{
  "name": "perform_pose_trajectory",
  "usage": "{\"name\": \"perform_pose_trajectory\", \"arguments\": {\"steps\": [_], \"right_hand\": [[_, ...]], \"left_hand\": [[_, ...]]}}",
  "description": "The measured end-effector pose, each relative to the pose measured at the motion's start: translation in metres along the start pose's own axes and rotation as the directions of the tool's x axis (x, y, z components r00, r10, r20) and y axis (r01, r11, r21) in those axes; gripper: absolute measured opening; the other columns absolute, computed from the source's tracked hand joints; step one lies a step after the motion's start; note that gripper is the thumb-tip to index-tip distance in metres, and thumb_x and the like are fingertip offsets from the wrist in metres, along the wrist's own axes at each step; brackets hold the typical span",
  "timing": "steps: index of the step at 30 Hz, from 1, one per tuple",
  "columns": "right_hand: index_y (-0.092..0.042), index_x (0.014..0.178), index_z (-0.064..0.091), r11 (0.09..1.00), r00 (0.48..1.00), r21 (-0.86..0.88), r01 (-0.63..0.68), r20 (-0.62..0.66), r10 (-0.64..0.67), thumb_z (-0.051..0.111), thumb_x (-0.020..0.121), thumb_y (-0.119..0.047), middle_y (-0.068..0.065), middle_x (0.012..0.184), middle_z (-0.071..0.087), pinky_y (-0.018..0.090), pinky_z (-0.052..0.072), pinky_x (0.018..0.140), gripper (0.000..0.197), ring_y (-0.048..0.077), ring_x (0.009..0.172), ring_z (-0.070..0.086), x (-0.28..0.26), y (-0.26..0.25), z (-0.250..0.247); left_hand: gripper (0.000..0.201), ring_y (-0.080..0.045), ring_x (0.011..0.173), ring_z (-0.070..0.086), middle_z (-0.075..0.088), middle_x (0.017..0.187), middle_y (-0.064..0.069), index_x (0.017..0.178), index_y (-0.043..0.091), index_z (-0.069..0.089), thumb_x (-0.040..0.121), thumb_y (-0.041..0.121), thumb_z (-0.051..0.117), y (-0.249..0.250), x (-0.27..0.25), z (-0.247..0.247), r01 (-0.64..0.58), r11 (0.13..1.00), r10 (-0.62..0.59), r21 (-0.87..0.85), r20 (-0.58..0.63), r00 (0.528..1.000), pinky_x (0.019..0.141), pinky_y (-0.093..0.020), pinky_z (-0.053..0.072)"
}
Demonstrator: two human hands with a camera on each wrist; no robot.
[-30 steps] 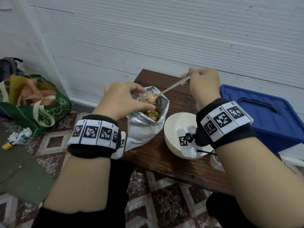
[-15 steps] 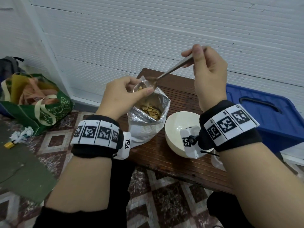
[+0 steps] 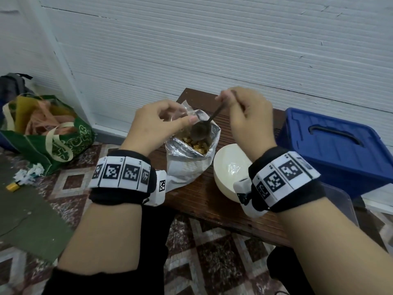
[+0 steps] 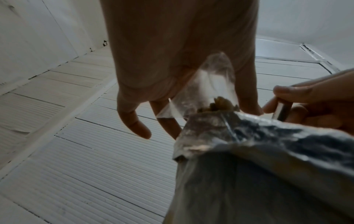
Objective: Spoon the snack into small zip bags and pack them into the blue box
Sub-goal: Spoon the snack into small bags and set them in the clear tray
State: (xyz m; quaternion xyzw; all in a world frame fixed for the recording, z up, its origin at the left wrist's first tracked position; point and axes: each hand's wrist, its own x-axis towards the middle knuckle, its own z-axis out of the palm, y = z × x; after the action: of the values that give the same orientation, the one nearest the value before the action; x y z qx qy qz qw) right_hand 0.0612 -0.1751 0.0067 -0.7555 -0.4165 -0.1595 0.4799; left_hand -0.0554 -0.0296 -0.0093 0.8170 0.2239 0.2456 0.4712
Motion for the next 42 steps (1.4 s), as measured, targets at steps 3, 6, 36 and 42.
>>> {"name": "perform_pose_trajectory", "arguments": {"steps": [3,6,36,42], "right_hand": [[-0.009,0.093,0.072,0.988,0.986,-0.09,0.129,0.12,-0.118,0.05,0.094,-0.024,0.008,0.08,0.066,0.029,0.046,0.072,0.027,0.021,0.078,0.059,-0.013,0.002,0.013],[-0.006,0.09,0.071,0.976,0.975,-0.124,0.179,0.157,-0.158,0.052,0.093,-0.02,0.01,0.075,0.062,0.033,0.045,0.066,0.024,0.024,0.071,0.057,-0.021,0.003,0.02],[-0.018,0.062,0.062,0.796,0.77,0.211,-0.567,-0.207,0.603,0.043,0.1,-0.023,-0.011,0.06,0.061,0.015,0.044,0.066,0.043,-0.004,0.056,0.054,0.022,0.008,-0.033],[-0.022,0.065,0.062,0.825,0.811,0.17,-0.539,-0.162,0.563,0.042,0.1,-0.025,-0.004,0.061,0.062,0.004,0.037,0.053,0.041,0.001,0.061,0.057,0.03,-0.001,-0.033]], "left_hand": [[0.051,-0.006,0.092,0.066,0.072,0.089,0.012,0.092,0.029,0.073,0.055,0.063,0.075,-0.001,0.0,0.0,-0.022,1.0,0.022,-0.022,0.011,1.0,0.089,-0.038,0.055],[0.043,0.0,0.09,0.065,0.072,0.088,0.013,0.092,0.028,0.073,0.06,0.057,0.077,-0.002,0.001,0.002,-0.047,0.999,0.047,-0.003,0.02,0.999,0.083,-0.019,0.049],[0.028,-0.003,0.101,0.058,0.062,0.086,0.027,0.076,0.041,0.064,0.057,0.056,0.078,0.006,-0.004,-0.015,-0.022,0.987,0.02,0.158,0.015,1.0,0.105,-0.039,0.041],[0.047,-0.009,0.112,0.056,0.064,0.091,0.029,0.076,0.05,0.062,0.042,0.081,0.066,0.002,-0.001,-0.009,-0.031,0.98,0.019,0.197,0.065,0.998,0.109,-0.052,0.033]]}}
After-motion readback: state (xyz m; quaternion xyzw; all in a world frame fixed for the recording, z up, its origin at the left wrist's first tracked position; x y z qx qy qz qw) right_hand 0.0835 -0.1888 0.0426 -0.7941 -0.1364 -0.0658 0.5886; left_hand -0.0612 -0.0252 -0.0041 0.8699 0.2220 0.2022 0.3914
